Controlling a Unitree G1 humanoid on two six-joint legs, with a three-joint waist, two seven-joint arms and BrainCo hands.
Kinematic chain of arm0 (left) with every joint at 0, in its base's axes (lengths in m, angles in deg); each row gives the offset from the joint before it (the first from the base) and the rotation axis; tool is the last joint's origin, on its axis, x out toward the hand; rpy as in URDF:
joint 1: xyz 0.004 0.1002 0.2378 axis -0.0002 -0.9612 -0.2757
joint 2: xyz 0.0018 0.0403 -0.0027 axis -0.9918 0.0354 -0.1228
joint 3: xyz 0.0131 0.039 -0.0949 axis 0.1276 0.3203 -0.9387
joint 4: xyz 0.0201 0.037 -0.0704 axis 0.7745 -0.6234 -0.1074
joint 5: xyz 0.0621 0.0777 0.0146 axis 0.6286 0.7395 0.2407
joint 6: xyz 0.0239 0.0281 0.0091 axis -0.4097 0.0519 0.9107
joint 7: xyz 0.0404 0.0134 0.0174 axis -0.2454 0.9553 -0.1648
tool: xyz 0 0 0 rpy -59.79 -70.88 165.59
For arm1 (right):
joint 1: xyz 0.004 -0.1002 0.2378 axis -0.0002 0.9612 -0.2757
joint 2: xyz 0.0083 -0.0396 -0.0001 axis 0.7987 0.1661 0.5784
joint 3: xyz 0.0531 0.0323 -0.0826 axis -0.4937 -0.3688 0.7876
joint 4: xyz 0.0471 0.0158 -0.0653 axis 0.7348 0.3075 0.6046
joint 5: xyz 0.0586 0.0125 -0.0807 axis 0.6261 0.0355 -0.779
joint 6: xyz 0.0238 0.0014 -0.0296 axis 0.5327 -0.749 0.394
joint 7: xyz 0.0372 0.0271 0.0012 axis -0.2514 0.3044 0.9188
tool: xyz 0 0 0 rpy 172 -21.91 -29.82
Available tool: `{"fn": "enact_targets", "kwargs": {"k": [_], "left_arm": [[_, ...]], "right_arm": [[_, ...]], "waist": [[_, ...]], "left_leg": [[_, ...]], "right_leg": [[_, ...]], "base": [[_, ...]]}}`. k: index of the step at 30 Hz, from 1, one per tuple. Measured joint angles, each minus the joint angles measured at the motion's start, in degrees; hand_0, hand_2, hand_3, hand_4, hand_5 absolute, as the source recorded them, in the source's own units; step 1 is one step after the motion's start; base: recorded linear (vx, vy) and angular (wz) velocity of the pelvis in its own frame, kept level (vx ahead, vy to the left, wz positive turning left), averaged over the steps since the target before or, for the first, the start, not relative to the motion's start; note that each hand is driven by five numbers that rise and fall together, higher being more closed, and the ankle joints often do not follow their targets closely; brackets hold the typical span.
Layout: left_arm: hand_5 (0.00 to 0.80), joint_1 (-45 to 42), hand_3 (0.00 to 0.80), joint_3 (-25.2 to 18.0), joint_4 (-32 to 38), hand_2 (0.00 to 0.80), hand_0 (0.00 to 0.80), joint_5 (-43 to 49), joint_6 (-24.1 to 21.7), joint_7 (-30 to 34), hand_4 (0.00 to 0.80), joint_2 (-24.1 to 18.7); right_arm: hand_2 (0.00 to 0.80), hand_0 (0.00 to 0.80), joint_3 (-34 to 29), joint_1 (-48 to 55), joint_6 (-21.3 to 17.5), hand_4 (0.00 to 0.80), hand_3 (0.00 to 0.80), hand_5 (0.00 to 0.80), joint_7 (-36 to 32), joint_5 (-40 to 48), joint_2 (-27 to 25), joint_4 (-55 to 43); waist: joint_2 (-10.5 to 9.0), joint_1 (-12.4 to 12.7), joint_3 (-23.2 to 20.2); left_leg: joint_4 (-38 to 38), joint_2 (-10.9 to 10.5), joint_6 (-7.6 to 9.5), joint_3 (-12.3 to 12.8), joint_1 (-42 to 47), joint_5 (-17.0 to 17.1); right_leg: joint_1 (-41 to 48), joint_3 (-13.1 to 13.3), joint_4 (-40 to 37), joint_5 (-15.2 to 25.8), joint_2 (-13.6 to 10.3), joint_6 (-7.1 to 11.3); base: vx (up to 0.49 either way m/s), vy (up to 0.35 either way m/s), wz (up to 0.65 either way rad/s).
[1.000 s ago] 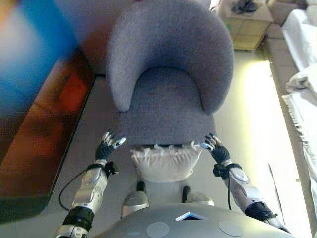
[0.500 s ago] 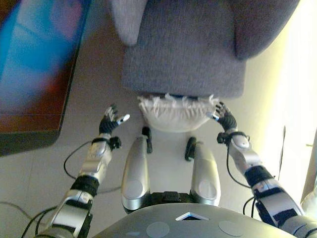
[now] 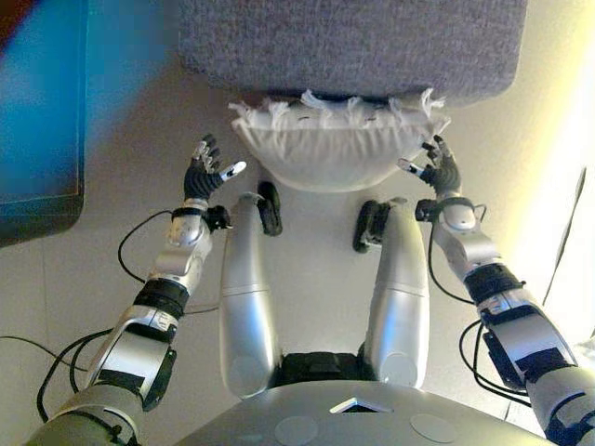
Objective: Pick up the cushion and take it to the sofa
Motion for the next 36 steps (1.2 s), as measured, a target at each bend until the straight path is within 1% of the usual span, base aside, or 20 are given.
{"fn": "enact_targets", "kwargs": {"k": [1,2,5,7,9,11,13,16,22,26,29,32,34,36], "left_arm": [[0.0,0.39,0.0,0.05,-0.43,0.0,0.0,-0.3,0.06,0.33,0.0,-0.05],[0.0,1.09,0.0,0.15,-0.51,0.0,0.0,-0.36,0.35,0.48,0.0,-0.17],[0.0,1.77,0.0,0.22,-0.55,0.0,0.0,-1.3,1.5,0.82,0.0,-0.18],[0.0,2.12,0.0,0.25,-0.54,0.0,0.0,-1.59,2.15,0.82,0.0,-0.15],[0.0,2.37,0.0,0.24,-0.53,0.0,0.0,-1.76,2.87,0.79,0.0,-0.21],[0.0,2.55,0.0,0.26,-0.53,0.0,0.0,-1.75,4.13,0.79,0.0,-0.33],[0.0,3.2,0.0,0.31,-0.55,0.0,0.0,-1.75,5.64,0.79,0.0,-0.41],[0.0,5.63,0.0,1.81,-1.12,0.0,0.0,-1.82,7.48,0.78,0.0,-0.87],[0.0,7.54,0.0,2.12,-3.72,0.0,0.0,-1.93,8.5,0.83,0.0,-1.39],[0.0,9.76,0.0,2.23,-6.54,0.0,0.0,-2.11,9.08,0.85,0.0,-1.51],[0.0,12.14,0.0,2.45,-8.79,0.0,0.0,-3.75,10.45,0.74,0.0,-1.88],[0.0,14.35,0.0,2.4,-12.27,0.0,0.0,-5.26,10.65,-0.95,0.0,-2.01],[0.0,14.72,0.0,2.35,-13.49,0.0,0.0,-6.24,10.63,-2.01,0.0,-2.07],[0.0,14.77,0.0,2.35,-14.21,0.0,0.0,-6.12,10.58,-3.01,0.0,-2.05]], "right_arm": [[0.0,0.0,-0.63,-0.1,0.06,0.0,0.0,0.0,0.57,0.93,-0.05,0.12],[0.0,0.0,-0.67,-0.45,0.08,0.0,0.0,0.0,1.17,2.14,-0.04,0.21],[0.0,0.0,-1.01,-0.13,0.08,0.0,0.0,0.0,2.46,5.42,0.07,0.43],[0.0,0.0,-2.04,0.87,0.08,0.0,0.0,0.0,2.81,6.31,0.1,0.4],[0.0,0.0,-3.23,2.3,0.1,0.0,0.0,0.0,2.89,6.96,0.05,0.42],[0.0,0.0,-3.43,3.19,0.21,0.0,0.0,0.0,2.58,7.08,0.02,0.42],[0.0,0.0,-3.45,3.03,0.89,0.0,0.0,0.0,1.26,7.3,-0.19,0.56],[0.0,0.0,-3.4,2.13,1.93,0.0,0.0,0.0,-1.37,7.39,-1.78,1.06],[0.0,0.0,-3.14,-1.36,2.97,0.0,0.0,0.0,-3.46,9.4,-2.42,2.53],[0.0,0.0,-2.57,-4.54,3.76,0.0,0.0,0.0,-6.74,10.83,-2.54,4.91],[0.0,0.0,-1.41,-7.75,3.96,0.0,0.0,0.0,-9.39,12.35,-3.02,7.1],[0.0,0.0,-0.64,-12.28,4.03,0.0,0.0,0.0,-11.25,14.16,-3.38,11.4],[0.0,0.0,-0.64,-14.04,4.02,0.0,0.0,0.0,-11.94,14.93,-3.59,12.52],[0.0,0.0,-0.64,-15.34,4.03,0.0,0.0,0.0,-12.29,15.41,-3.72,13.87]], "waist": [[0.02,-0.18,0.08],[0.01,-1.05,0.08],[0.02,-1.2,0.08],[0.01,-1.37,0.09],[-0.01,-1.66,0.1],[-0.01,-2.34,0.11],[-0.02,-2.66,0.11],[-0.03,-2.58,0.12],[-0.07,-2.54,0.14],[-0.18,-2.38,0.23],[-0.19,-2.27,0.24],[-0.17,-2.01,0.56],[-0.19,-1.78,0.63],[-0.21,-1.0,0.76]], "left_leg": [[1.06,0.09,-0.06,-0.2,-0.82,-0.22],[1.86,0.22,-0.15,-0.46,-1.65,-0.33],[4.34,0.95,-0.24,-0.87,-3.27,-1.19],[6.11,1.29,-0.15,-0.97,-4.08,-1.93],[7.6,1.47,-0.08,-0.94,-4.7,-2.53],[9.19,1.64,0.1,-1.11,-5.04,-3.24],[10.45,1.78,0.18,-1.2,-5.46,-3.61],[12.11,1.91,0.29,-1.21,-6.33,-3.85],[13.61,2.74,0.65,-1.21,-7.56,-3.64],[14.09,2.73,0.72,-1.21,-7.88,-3.61],[14.41,2.72,1.04,-1.1,-8.74,-3.41],[15.38,2.73,1.27,-1.1,-9.95,-3.28],[15.55,2.68,1.32,-1.09,-10.49,-3.25],[15.63,2.63,1.32,-1.01,-10.51,-3.25]], "right_leg": [[-0.78,0.05,1.11,-0.37,-0.01,-0.1],[-1.5,0.04,1.91,-0.57,0.09,-0.18],[-2.93,0.21,3.9,-1.04,0.66,-0.41],[-3.7,0.52,5.42,-1.48,0.85,-0.56],[-4.36,0.91,6.74,-1.97,0.95,-0.33],[-4.48,1.07,8.08,-2.51,0.93,-0.29],[-4.76,1.26,9.1,-2.81,0.92,-0.13],[-5.78,1.82,10.85,-3.19,0.93,0.17],[-6.77,1.83,12.4,-3.23,0.84,0.09],[-6.94,1.86,12.9,-3.24,0.64,0.07],[-7.74,1.83,13.5,-3.37,0.1,0.03],[-8.71,1.89,14.61,-3.52,-0.3,-0.23],[-9.29,1.94,14.85,-3.52,-0.35,-0.24],[-9.44,2.06,15.08,-3.56,-0.44,-0.29]], "base": [[0.066,-0.01,0.02],[0.081,-0.01,-0.01],[0.072,0.005,-0.09],[0.072,0.007,-0.08],[0.07,-0.007,-0.05],[0.066,-0.014,-0.01],[0.023,-0.007,-0.01],[0.0,0.0,0.0],[0.0,0.0,0.0],[-0.019,-0.028,0.02],[-0.025,-0.029,0.08],[-0.023,-0.021,0.07],[0.0,0.0,0.0],[0.0,0.0,0.0]]}}
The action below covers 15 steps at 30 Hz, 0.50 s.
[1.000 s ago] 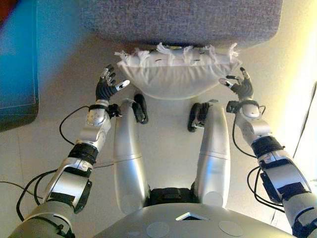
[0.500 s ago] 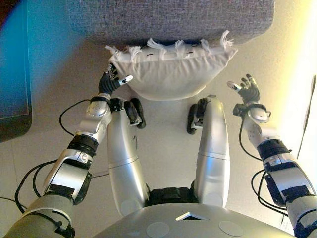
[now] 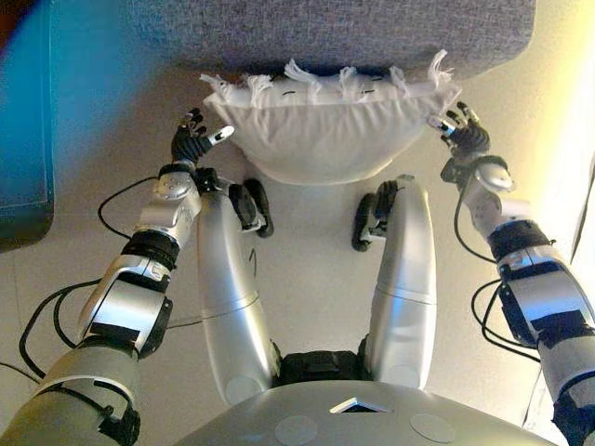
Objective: Pick up the cushion and take it to the sofa
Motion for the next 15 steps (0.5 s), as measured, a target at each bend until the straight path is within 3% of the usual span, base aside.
{"fn": "enact_targets", "kwargs": {"k": [7,15], "left_arm": [[0.0,-0.01,0.0,-1.07,-1.82,0.0,0.0,-0.19,-0.66,-3.16,0.0,-0.06],[0.0,1.83,0.0,2.07,0.32,0.0,0.0,-2.69,1.05,10.58,0.0,0.02]], "right_arm": [[0.0,0.0,0.13,-3.83,0.21,0.0,0.0,0.0,-2.12,1.5,-0.25,2.12],[0.0,0.0,1.0,-5.25,3.9,0.0,0.0,0.0,-5.68,1.95,-1.31,1.64]], "waist": [[0.05,0.71,0.03],[0.44,1.63,0.43]], "left_leg": [[-0.03,-0.67,0.21,0.09,-0.21,0.14],[0.77,-0.69,0.9,0.49,-2.03,0.16]], "right_leg": [[-0.05,-0.01,0.38,-0.26,-0.97,0.0],[-1.28,-0.04,1.3,-0.97,-1.98,0.36]], "base": [[-0.029,-0.006,0.05],[-0.012,0.007,0.06]]}}
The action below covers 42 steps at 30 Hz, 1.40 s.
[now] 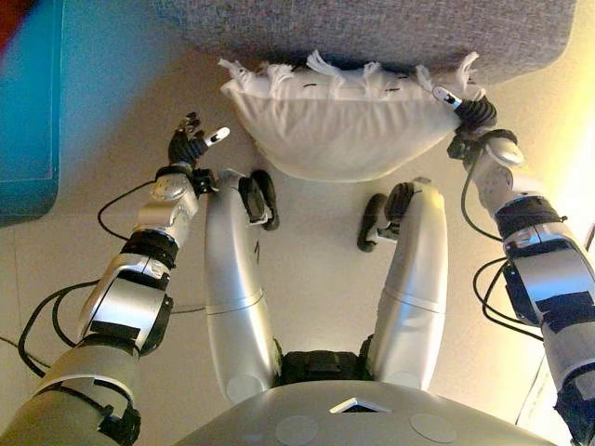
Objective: Pick up the cushion and take it to the sofa
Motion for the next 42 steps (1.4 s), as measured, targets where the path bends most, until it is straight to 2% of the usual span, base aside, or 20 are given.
{"fn": "enact_targets", "kwargs": {"k": [5,11,17,18,19,20,33,37,40,42], "left_arm": [[0.0,5.54,0.0,4.6,1.63,0.0,0.0,-0.56,4.01,3.63,0.0,-0.09],[0.0,9.94,0.0,6.78,1.69,0.0,0.0,-0.55,7.44,4.93,0.0,-0.07],[0.0,12.1,0.0,9.08,0.44,0.0,0.0,-0.54,9.85,6.54,0.0,-0.1],[0.467,12.79,0.467,9.57,-0.17,0.467,0.467,-0.54,10.12,6.8,0.467,-0.11],[0.8,13.34,0.8,9.92,-0.42,0.8,0.8,-0.54,10.48,6.83,0.8,-0.17],[0.8,13.75,0.8,10.1,-0.48,0.8,0.8,-0.54,10.71,6.82,0.8,-0.36],[0.8,15.36,0.8,12.11,-1.01,0.8,0.8,-0.53,9.26,7.91,0.8,0.18],[0.8,14.83,0.8,12.09,-0.24,0.8,0.8,-0.51,8.51,7.84,0.8,0.34],[0.8,12.86,0.8,10.52,0.41,0.8,0.8,-0.4,6.78,7.34,0.8,0.43],[0.8,10.77,0.8,8.53,2.03,0.8,0.8,-0.24,5.02,6.72,0.8,0.23]], "right_arm": [[0.0,0.0,2.84,-1.31,2.25,0.0,0.0,0.0,-3.05,-1.0,-1.57,0.04],[0.0,0.0,5.81,-2.49,4.45,0.0,0.0,0.0,-4.22,-3.9,-2.42,0.09],[0.0,0.0,5.95,-2.62,4.97,0.0,0.0,0.0,-3.95,-4.72,-2.47,0.78],[0.0,0.0,5.98,-2.63,4.96,0.0,0.0,0.0,-3.93,-5.03,-2.47,0.8],[0.42,0.42,6.15,-2.71,4.95,0.42,0.42,0.42,-3.88,-5.12,-2.47,0.81],[0.8,0.8,6.38,-2.89,4.93,0.8,0.8,0.8,-3.74,-5.33,-2.43,0.81],[0.8,0.8,8.18,-3.0,4.35,0.8,0.8,0.8,1.45,-8.03,-0.41,0.13],[0.8,0.8,7.78,0.13,2.64,0.8,0.8,0.8,4.7,-7.74,-0.43,-2.74],[0.8,0.8,7.38,2.86,0.51,0.8,0.8,0.8,6.55,-6.57,-0.37,-6.29],[0.8,0.8,6.71,4.09,-1.28,0.8,0.8,0.8,7.35,-6.55,-0.01,-8.61]], "waist": [[-0.04,-0.21,0.06],[-0.21,-0.41,0.16],[-0.3,-0.76,0.21],[-0.33,-0.83,0.23],[-0.35,-0.96,0.23],[-0.35,-1.21,0.23],[-0.77,-3.07,0.59],[-0.78,-3.24,0.59],[-0.8,-3.17,0.58],[-0.86,-3.15,0.58]], "left_leg": [[0.83,0.15,0.39,0.17,-0.07,-0.25],[1.28,0.88,0.42,0.54,-0.07,-0.27],[2.12,1.29,0.83,0.6,-0.25,-0.83],[2.26,1.3,0.97,0.6,-0.34,-0.9],[2.4,1.34,1.11,0.61,-0.45,-1.0],[2.55,1.4,1.23,0.62,-0.63,-1.07],[3.8,3.21,2.8,2.24,-1.82,-2.17],[3.71,3.27,3.35,2.44,-1.51,-1.95],[-0.67,3.84,3.21,3.63,1.05,-1.08],[-6.56,3.79,2.58,4.75,4.0,0.89]], "right_leg": [[-0.03,0.29,0.5,-0.01,-0.16,0.06],[-0.5,0.32,1.15,0.01,-0.72,0.02],[-0.5,0.34,1.33,0.06,-0.76,0.11],[-0.51,0.36,1.31,0.09,-0.76,0.18],[-0.54,0.38,1.29,0.11,-0.75,0.22],[-0.63,0.39,1.28,0.13,-0.74,0.27],[-1.61,0.64,1.53,0.52,-1.12,1.42],[-1.31,0.77,1.7,0.38,-1.5,1.18],[0.67,0.23,-2.57,1.44,-1.08,1.23],[2.93,-0.18,-8.42,3.58,0.31,1.46]], "base": [[0.0,0.0,0.0],[-0.003,-0.006,-0.02],[-0.003,-0.008,-0.03],[0.0,0.0,0.0],[0.0,0.0,0.0],[0.0,0.0,0.0],[-0.007,-0.017,-0.02],[-0.07,-0.029,0.05],[-0.11,-0.017,0.01],[-0.119,0.018,-0.1]]}}
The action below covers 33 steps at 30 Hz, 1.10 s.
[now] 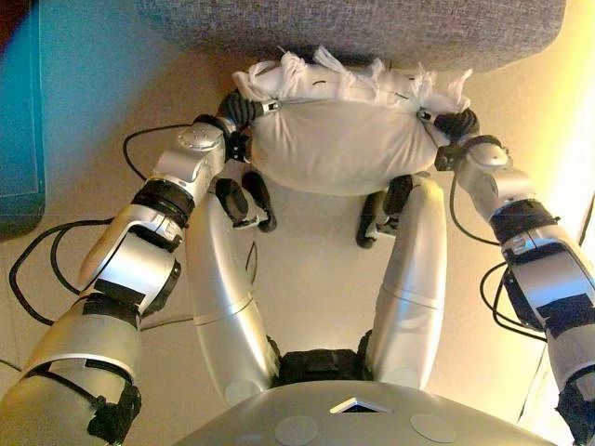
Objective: Pick up the cushion and take it to the sofa
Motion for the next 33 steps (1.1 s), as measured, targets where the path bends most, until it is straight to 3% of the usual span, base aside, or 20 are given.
{"fn": "enact_targets", "kwargs": {"k": [4,10,13,18,22,24,29,33], "left_arm": [[0.8,-5.42,0.8,-4.45,3.7,0.8,0.8,1.01,-3.99,-1.01,0.8,-0.3],[0.8,-10.05,0.8,-8.95,11.4,0.8,0.8,2.84,-6.83,-2.45,0.8,-1.79],[0.8,-11.16,0.8,-9.91,14.85,0.8,0.8,3.12,-6.75,-3.44,0.8,-2.53],[0.8,-19.52,0.8,-13.81,22.99,0.8,0.8,3.07,-6.78,-3.81,0.8,-1.96],[0.8,-26.83,0.8,-14.18,25.98,0.8,0.8,3.24,-6.8,-4.64,0.8,0.74],[0.8,-31.51,0.8,-14.27,26.0,0.8,0.8,3.25,-6.8,-4.68,0.8,2.41],[0.8,-38.47,0.8,-14.31,26.03,0.8,0.8,4.48,-6.71,-4.77,0.8,4.44],[0.8,-39.75,0.8,-15.11,26.76,0.8,0.8,5.49,-6.62,-4.73,0.8,4.57]], "right_arm": [[0.8,0.8,-3.16,4.18,-2.9,0.8,0.8,0.8,0.74,-0.01,2.06,-5.55],[0.8,0.8,-5.16,5.81,-3.86,0.8,0.8,0.8,0.85,-1.38,2.55,-10.89],[0.8,0.8,-5.93,7.02,-3.82,0.8,0.8,0.8,1.06,-1.23,2.28,-13.64],[0.8,0.8,-11.36,17.43,-4.7,0.8,0.8,0.8,0.84,-0.64,4.66,-24.2],[0.8,0.8,-14.16,26.71,-5.93,0.8,0.8,0.8,-0.9,-0.6,8.26,-27.25],[0.8,0.8,-14.24,31.18,-6.06,0.8,0.8,0.8,-1.51,-1.46,9.94,-27.29],[0.8,0.8,-14.15,37.7,-5.18,0.8,0.8,0.8,-2.71,-2.63,12.01,-27.75],[0.8,0.8,-13.7,39.08,-4.35,0.8,0.8,0.8,-1.45,-3.11,13.01,-27.73]], "waist": [[-0.94,0.12,0.09],[-1.85,0.65,-0.09],[-1.86,0.32,-0.18],[-2.29,1.56,-0.71],[-2.32,1.43,-2.76],[-2.47,1.68,-6.01],[-2.05,1.87,-16.67],[-2.25,2.01,-21.71]], "left_leg": [[-16.1,-3.49,-2.11,0.08,11.18,4.62],[-37.55,-10.22,-6.63,-6.91,27.35,9.9],[-46.0,-10.23,-6.37,-6.47,34.73,12.55],[-57.09,-10.15,-7.06,-6.2,47.87,15.92],[-64.4,-9.69,-6.68,-3.72,56.74,18.09],[-68.62,-9.86,-6.42,-3.37,61.16,18.37],[-80.47,-10.09,-6.75,-2.22,71.72,21.43],[-84.2,-10.73,-6.93,-1.98,78.17,21.54]], "right_leg": [[9.88,-1.02,-17.27,6.74,2.88,0.34],[24.53,0.63,-40.47,16.04,6.11,1.99],[32.39,-0.93,-49.07,18.88,5.93,2.24],[44.86,-4.81,-56.67,19.41,5.02,1.74],[54.28,-8.7,-61.93,19.48,4.12,1.76],[58.66,-8.99,-66.42,20.17,4.42,2.25],[72.18,-10.69,-84.43,26.52,6.27,3.3],[79.66,-11.07,-89.93,27.34,6.6,3.72]], "base": [[-0.041,0.058,-0.31],[0.088,0.097,-0.4],[0.131,0.008,-0.01],[0.2,-0.015,0.21],[0.206,-0.005,0.27],[0.297,0.026,0.06],[0.23,-0.015,-0.03],[0.157,0.001,0.08]]}}
